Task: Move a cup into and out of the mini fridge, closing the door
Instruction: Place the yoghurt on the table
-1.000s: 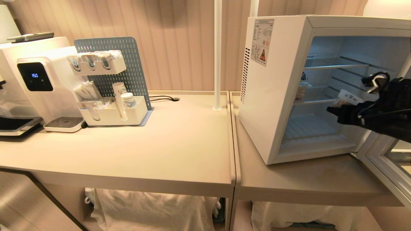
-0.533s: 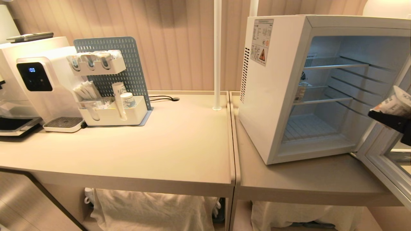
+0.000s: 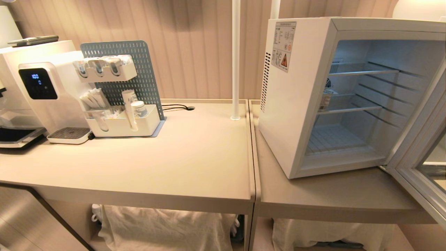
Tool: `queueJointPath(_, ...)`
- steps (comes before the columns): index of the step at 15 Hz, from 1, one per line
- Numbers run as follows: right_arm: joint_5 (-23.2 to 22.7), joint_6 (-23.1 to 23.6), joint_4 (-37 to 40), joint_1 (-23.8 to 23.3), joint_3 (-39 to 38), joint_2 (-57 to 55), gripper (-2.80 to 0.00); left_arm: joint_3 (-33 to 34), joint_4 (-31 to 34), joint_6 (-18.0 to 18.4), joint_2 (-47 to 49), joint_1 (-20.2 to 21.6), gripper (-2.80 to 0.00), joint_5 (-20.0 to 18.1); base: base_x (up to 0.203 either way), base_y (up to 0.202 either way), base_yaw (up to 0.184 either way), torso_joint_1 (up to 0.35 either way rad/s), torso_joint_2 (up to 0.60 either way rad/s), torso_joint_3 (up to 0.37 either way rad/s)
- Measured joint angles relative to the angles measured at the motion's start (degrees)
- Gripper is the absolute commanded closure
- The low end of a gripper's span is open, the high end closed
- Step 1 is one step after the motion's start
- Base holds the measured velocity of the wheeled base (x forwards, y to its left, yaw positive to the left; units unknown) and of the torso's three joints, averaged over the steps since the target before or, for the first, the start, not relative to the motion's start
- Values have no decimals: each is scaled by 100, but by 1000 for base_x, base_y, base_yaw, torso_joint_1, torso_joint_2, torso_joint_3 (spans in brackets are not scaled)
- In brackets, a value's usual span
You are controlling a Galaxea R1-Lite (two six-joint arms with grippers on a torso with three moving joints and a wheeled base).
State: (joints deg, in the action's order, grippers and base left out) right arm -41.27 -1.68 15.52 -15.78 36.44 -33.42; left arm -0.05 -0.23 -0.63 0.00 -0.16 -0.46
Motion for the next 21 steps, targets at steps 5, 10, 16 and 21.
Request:
queueJointPath(5,1012,-83,1894,1759,428,1236,0,0,1,3,0,-5,0,-6,0,0,0,0,0,0)
queueJointPath(10,2985,-1124,1080,2021,-56,1650,0,0,1,9,0,-6,0,-5,0,0,0,0,0,0)
queueJointPath(16,2624,-1026,1661,1687,40,2102,0,-2,-2,5,0,-2,0,-3,0,0,0,0,0,0)
queueJointPath(21,2940,-774,233,1594,-1767,3123,0,-2,-2,-11,0,2,0,2,0,0,0,0,0,0)
